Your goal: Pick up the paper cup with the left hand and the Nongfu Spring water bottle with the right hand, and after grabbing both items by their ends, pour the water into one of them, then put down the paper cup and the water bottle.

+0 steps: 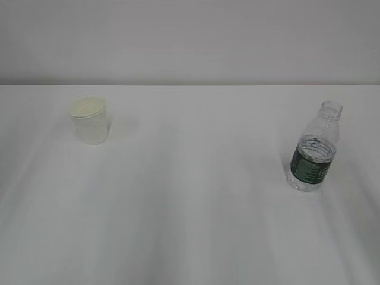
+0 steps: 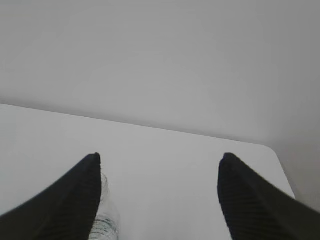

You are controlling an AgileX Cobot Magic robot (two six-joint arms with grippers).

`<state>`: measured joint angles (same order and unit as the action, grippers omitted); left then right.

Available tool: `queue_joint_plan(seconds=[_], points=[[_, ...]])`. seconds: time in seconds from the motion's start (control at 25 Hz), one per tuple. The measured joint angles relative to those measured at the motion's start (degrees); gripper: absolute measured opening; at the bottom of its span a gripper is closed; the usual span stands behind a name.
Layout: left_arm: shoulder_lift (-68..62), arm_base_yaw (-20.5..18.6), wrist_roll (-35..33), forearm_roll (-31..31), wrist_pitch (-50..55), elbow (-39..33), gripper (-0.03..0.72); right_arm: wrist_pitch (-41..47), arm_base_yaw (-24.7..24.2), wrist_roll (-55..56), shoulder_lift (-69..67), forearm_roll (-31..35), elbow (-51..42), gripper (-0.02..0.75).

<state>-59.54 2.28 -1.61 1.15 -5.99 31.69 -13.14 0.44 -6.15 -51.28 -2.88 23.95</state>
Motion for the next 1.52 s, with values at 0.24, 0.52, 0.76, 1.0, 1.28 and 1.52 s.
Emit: queue_joint_plan(seconds=[0.24,0.52,0.76,1.0,1.28,1.52], points=[[-5.4,1.4,0.0,0.7,-9.3,-5.0,0.522,-6.7,0.0,5.2,-4.6,-4.7,-1.9,0.552],[-9.4,7.0,0.0,1.3,-17.0,-9.4,0.521,-16.7,0.0,9.1,-10.5,-7.1,-8.4,0.552],[-13.5,8.8,2.1,2.8,-28.8,-16.8,0.520,-23.3,0.0,10.7,-15.5,-9.3,-12.4,0.552],[-18.9,11.0,4.2,1.2,-38.0,-22.2,0.518,-33.3,0.0,11.0,-20.8,-10.7,-16.9,0.551],[-23.6,11.1,6.4,-2.2,-45.7,-26.1,0.516,-42.5,0.0,11.1,-27.4,-11.4,-20.9,0.550],[-25.3,11.1,7.1,-4.9,-49.9,-27.0,0.515,-51.4,0.0,10.9,-35.7,-11.4,-23.2,0.548]])
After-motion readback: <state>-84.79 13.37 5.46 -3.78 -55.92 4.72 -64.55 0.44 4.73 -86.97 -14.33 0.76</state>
